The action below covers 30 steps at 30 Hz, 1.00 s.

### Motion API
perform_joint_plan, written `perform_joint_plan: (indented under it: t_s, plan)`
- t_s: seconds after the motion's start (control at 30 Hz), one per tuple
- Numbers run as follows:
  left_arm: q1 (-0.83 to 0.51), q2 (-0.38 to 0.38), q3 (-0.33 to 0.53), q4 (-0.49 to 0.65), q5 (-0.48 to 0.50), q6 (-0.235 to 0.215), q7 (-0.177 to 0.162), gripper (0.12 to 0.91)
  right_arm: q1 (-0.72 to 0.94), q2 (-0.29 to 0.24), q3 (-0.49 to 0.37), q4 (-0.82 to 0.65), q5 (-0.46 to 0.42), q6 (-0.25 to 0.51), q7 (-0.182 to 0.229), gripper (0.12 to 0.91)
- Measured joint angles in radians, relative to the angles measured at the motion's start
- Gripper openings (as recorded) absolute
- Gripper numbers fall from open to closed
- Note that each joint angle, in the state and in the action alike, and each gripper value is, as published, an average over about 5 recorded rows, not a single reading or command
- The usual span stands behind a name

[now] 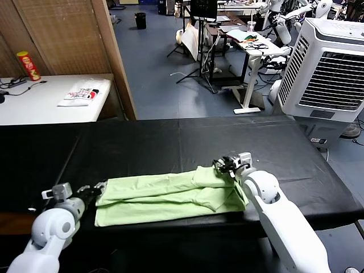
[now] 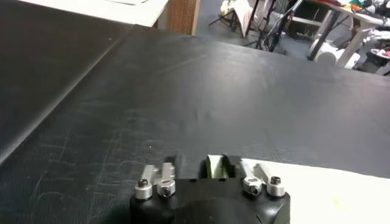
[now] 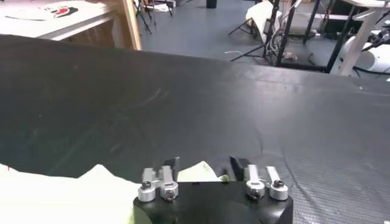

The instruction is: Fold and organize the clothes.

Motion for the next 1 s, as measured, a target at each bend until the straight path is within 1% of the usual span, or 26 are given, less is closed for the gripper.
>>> perform_joint_plan:
  t_s: [0.03, 0.1, 0.13, 0.2, 0.27, 0.37, 0.43, 0.53, 0.67, 0.73, 0.77, 0.83, 0.87, 0.9, 0.97, 1.0]
  plan:
    - [0.001, -0.002, 0.0, -0.002, -0.002, 0.0, 0.005, 0.218, -0.003, 0.0, 0.002, 0.003, -0.001, 0.001, 0.0, 0.166]
    - [0.004, -0.006, 0.001, -0.008, -0.004, 0.0, 0.012, 0.148, -0.01, 0.0, 0.004, 0.008, -0.003, 0.006, 0.002, 0.142]
    - [0.005, -0.009, 0.001, -0.012, -0.005, 0.0, 0.014, 0.13, -0.013, 0.001, 0.005, 0.01, -0.005, 0.01, 0.004, 0.138]
    - [0.006, -0.014, 0.001, -0.016, -0.003, -0.004, 0.015, 0.127, -0.019, 0.003, 0.007, 0.012, -0.011, 0.023, 0.013, 0.135]
    - [0.005, -0.02, 0.002, -0.015, 0.009, -0.018, 0.015, 0.126, -0.026, 0.007, 0.009, 0.013, -0.022, 0.042, 0.029, 0.134]
    - [0.004, -0.028, 0.006, -0.007, 0.06, -0.062, 0.023, 0.125, -0.035, 0.014, 0.012, 0.012, -0.042, 0.077, 0.062, 0.131]
    - [0.004, -0.033, 0.009, -0.001, 0.105, -0.093, 0.032, 0.125, -0.04, 0.02, 0.013, 0.01, -0.051, 0.098, 0.077, 0.129]
    - [-0.002, -0.04, 0.013, 0.007, 0.159, -0.125, 0.037, 0.125, -0.044, 0.027, 0.016, 0.007, -0.053, 0.11, 0.079, 0.131]
    - [-0.014, -0.047, 0.015, 0.013, 0.188, -0.142, 0.041, 0.125, -0.054, 0.027, 0.024, 0.014, -0.053, 0.115, 0.059, 0.149]
    - [-0.02, -0.049, 0.015, 0.015, 0.194, -0.145, 0.044, 0.132, -0.063, 0.022, 0.032, 0.026, -0.053, 0.117, 0.045, 0.202]
    - [-0.022, -0.049, 0.014, 0.016, 0.196, -0.147, 0.046, 0.151, -0.069, 0.019, 0.037, 0.033, -0.053, 0.118, 0.039, 0.243]
    - [-0.024, -0.046, 0.012, 0.016, 0.198, -0.153, 0.052, 0.221, -0.082, 0.01, 0.046, 0.052, -0.054, 0.12, 0.029, 0.35]
    - [-0.023, -0.043, 0.009, 0.016, 0.198, -0.155, 0.054, 0.27, -0.09, 0.004, 0.051, 0.065, -0.055, 0.12, 0.026, 0.4]
    - [-0.022, -0.039, 0.006, 0.015, 0.197, -0.158, 0.056, 0.335, -0.099, -0.002, 0.056, 0.078, -0.055, 0.12, 0.024, 0.467]
    - [-0.019, -0.032, -0.001, 0.011, 0.195, -0.161, 0.057, 0.435, -0.121, -0.015, 0.068, 0.112, -0.055, 0.119, 0.023, 0.568]
    - [-0.016, -0.029, -0.006, 0.009, 0.195, -0.163, 0.057, 0.502, -0.133, -0.021, 0.074, 0.131, -0.054, 0.119, 0.023, 0.632]
